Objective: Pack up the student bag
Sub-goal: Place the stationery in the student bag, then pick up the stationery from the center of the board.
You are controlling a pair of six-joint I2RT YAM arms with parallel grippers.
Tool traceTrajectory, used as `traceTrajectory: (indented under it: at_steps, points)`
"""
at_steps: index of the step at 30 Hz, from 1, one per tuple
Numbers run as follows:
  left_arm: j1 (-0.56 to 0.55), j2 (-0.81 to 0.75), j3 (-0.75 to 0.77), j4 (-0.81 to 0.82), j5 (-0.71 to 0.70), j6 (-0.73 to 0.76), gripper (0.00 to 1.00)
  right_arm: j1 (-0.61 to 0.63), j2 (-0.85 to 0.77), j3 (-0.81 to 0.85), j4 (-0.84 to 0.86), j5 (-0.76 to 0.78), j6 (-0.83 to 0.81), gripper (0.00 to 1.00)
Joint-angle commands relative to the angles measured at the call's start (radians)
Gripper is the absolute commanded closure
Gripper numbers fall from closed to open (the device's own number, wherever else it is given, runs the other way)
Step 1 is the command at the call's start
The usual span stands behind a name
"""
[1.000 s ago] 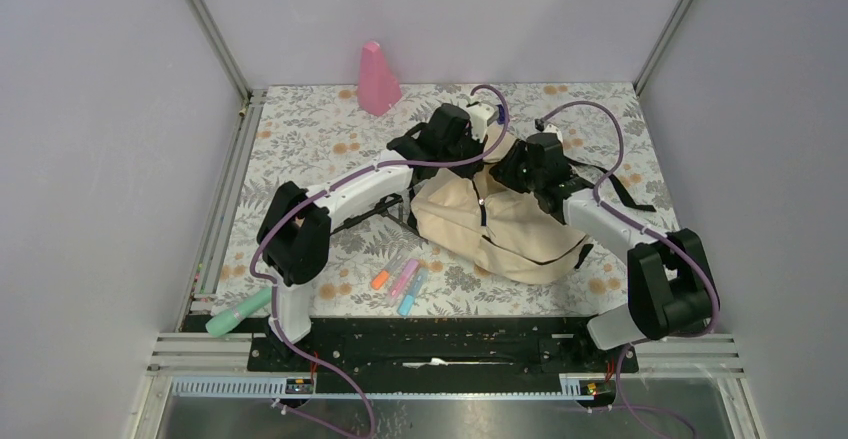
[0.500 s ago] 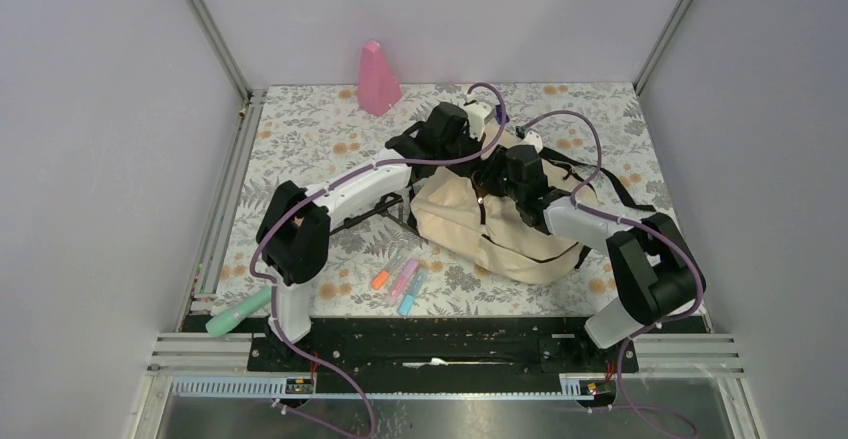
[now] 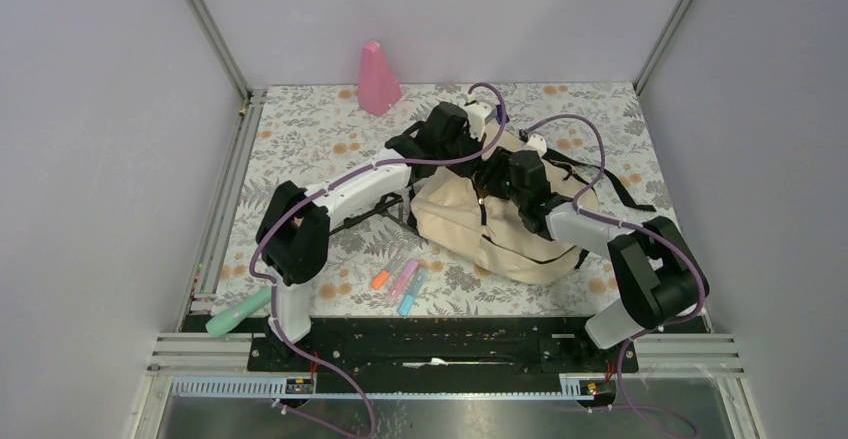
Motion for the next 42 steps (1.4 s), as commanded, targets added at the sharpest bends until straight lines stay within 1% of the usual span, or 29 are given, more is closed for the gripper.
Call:
traceTrajectory:
  at_steps: [1,5,10,13,15,17,21,24,27,30,33,37,42]
  points:
    - [0.007,-0.044,0.041,0.057,0.008,0.000,1.00,0.018,-0.082,-0.016,0.062,0.004,-0.049,0.44]
    - [0.007,-0.044,0.036,0.056,-0.004,0.006,1.00,0.018,-0.188,-0.060,0.040,0.005,-0.096,0.45]
    - [0.007,-0.040,0.034,0.057,-0.004,0.007,1.00,0.017,-0.354,-0.124,-0.048,0.018,-0.222,0.44]
    - [0.007,-0.040,0.034,0.056,-0.005,0.008,1.00,0.018,-0.448,-0.144,-0.110,-0.027,-0.313,0.42]
    - [0.007,-0.039,0.032,0.055,-0.009,0.010,1.00,0.018,-0.505,-0.143,-0.177,-0.068,-0.341,0.42]
    - [0.007,-0.037,0.032,0.056,-0.009,0.012,1.00,0.018,-0.564,-0.141,-0.273,-0.071,-0.325,0.42]
    - [0.007,-0.030,0.035,0.056,-0.007,0.012,1.00,0.040,-0.696,-0.167,-0.413,-0.045,-0.230,0.45]
    - [0.007,-0.028,0.035,0.052,-0.009,0.016,1.00,0.100,-0.781,-0.196,-0.510,-0.009,-0.155,0.45]
    - [0.008,-0.029,0.034,0.050,-0.017,0.022,1.00,0.181,-0.828,-0.248,-0.518,0.009,-0.055,0.46]
    - [0.008,-0.028,0.034,0.050,-0.014,0.021,1.00,0.288,-0.832,-0.304,-0.468,0.049,0.023,0.47]
    - [0.007,-0.025,0.034,0.050,-0.011,0.019,1.00,0.421,-0.780,-0.308,-0.449,0.143,0.054,0.47]
    - [0.007,-0.026,0.034,0.051,-0.010,0.019,1.00,0.587,-0.662,-0.274,-0.395,0.233,0.075,0.47]
    - [0.007,-0.029,0.034,0.051,-0.013,0.021,1.00,0.728,-0.489,-0.207,-0.374,0.319,0.103,0.45]
